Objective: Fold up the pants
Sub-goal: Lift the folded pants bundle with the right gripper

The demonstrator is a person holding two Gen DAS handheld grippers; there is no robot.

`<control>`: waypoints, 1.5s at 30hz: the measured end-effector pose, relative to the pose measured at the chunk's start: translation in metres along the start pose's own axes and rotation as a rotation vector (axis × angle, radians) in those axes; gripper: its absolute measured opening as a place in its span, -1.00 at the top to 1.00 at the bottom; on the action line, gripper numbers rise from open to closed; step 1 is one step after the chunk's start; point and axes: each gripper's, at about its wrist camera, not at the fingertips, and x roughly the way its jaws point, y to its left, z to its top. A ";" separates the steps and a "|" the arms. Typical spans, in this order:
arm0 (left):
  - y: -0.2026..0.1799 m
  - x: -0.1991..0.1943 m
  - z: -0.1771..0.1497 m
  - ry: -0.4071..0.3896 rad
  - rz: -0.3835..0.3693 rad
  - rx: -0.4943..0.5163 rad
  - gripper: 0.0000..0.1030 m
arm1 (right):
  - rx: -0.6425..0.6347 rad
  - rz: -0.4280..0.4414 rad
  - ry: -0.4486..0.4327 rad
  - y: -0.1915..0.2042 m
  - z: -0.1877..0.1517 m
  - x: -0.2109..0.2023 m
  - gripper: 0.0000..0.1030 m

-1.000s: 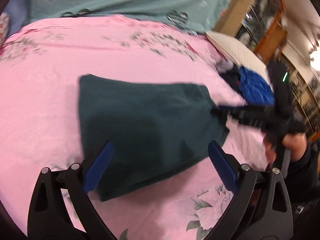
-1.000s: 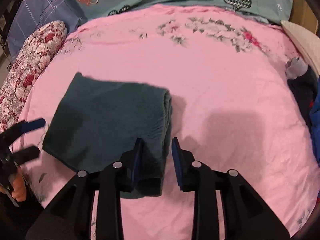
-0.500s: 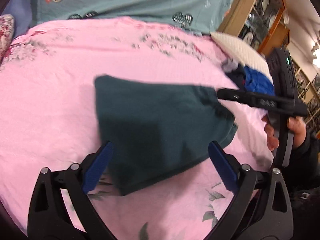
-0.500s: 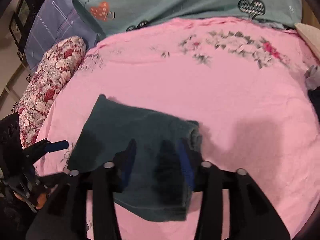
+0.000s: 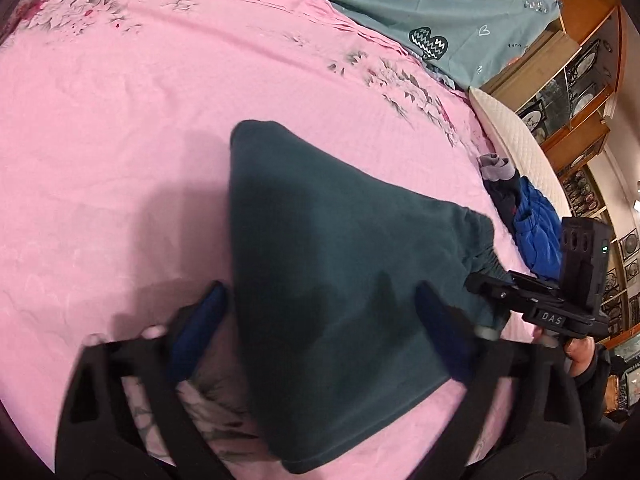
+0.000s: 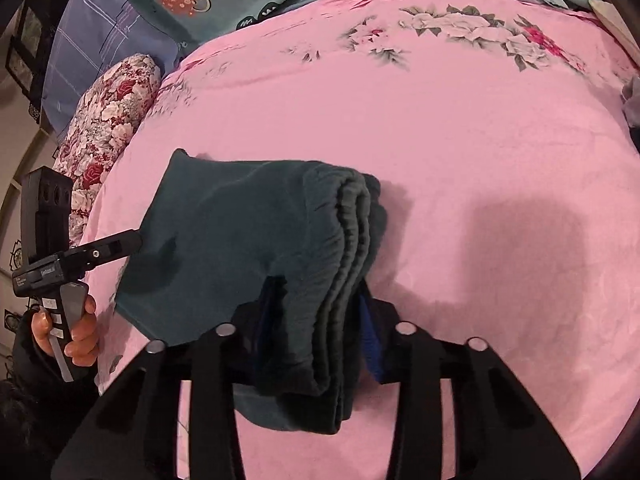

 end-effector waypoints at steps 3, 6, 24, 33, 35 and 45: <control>0.001 -0.003 0.004 -0.021 0.043 -0.020 0.66 | -0.036 0.007 -0.024 0.009 0.001 -0.008 0.64; 0.006 -0.009 0.007 -0.015 -0.007 -0.049 0.69 | -0.039 0.023 -0.039 0.012 0.002 -0.016 0.65; -0.006 0.006 -0.002 -0.009 0.039 0.040 0.60 | 0.068 0.126 0.011 -0.015 0.007 0.007 0.63; -0.023 -0.044 0.039 -0.167 0.026 0.055 0.72 | -0.074 0.171 -0.170 0.040 0.046 -0.049 0.66; -0.027 -0.052 0.064 -0.198 0.044 0.068 0.72 | -0.096 0.165 -0.196 0.048 0.070 -0.055 0.66; -0.012 -0.048 0.239 -0.356 0.156 0.121 0.71 | -0.168 0.062 -0.339 0.073 0.243 -0.026 0.66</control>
